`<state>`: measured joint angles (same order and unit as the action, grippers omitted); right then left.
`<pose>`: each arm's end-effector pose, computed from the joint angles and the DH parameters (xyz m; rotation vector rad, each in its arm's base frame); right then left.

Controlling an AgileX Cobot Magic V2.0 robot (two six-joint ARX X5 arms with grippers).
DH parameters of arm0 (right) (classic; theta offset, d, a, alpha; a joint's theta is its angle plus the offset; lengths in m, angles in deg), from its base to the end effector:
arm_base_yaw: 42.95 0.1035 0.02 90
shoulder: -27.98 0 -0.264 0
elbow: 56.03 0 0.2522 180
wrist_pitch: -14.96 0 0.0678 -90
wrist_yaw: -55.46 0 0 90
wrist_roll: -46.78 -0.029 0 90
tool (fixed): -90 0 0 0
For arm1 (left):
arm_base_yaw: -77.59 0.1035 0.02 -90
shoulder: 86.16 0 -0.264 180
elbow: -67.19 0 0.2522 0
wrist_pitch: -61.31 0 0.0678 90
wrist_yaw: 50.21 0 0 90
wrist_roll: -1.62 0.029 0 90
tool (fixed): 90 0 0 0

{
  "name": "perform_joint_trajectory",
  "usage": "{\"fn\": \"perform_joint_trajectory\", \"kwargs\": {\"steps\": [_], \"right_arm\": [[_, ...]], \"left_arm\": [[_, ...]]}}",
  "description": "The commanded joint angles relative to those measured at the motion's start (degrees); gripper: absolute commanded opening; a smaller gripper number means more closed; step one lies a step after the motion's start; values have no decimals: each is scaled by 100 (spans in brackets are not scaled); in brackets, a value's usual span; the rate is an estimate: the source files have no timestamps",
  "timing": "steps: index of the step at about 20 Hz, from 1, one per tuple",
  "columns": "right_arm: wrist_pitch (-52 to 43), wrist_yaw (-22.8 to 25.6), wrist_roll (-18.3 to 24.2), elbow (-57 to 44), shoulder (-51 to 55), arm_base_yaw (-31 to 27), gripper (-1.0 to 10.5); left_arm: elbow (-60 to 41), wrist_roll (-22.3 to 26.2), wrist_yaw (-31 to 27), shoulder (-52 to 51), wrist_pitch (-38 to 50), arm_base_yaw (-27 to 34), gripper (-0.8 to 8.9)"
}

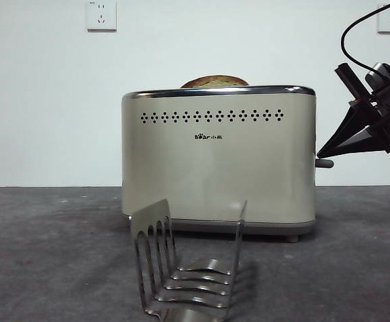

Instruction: Pick up a slice of bread from the rack,put the bread on the toaster,press the button

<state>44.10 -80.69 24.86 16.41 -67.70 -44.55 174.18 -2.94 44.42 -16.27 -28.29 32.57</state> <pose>0.3320 0.0116 0.1971 0.7198 0.9955 0.5555 0.1321 -0.1355 0.4268 0.2560 0.9153 -0.7662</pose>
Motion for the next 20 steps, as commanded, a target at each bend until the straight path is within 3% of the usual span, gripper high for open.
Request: {"fn": "perform_joint_trajectory", "kwargs": {"steps": [1, 20], "right_arm": [[254, 227, 286, -68, -201, 2, -5], [754, 599, 612, -72, -782, 7, -5]], "left_arm": [[-59, -33, -17, -26, 11, -2, -9], [-59, -37, -15, -26, 11, -2, -9]]}}
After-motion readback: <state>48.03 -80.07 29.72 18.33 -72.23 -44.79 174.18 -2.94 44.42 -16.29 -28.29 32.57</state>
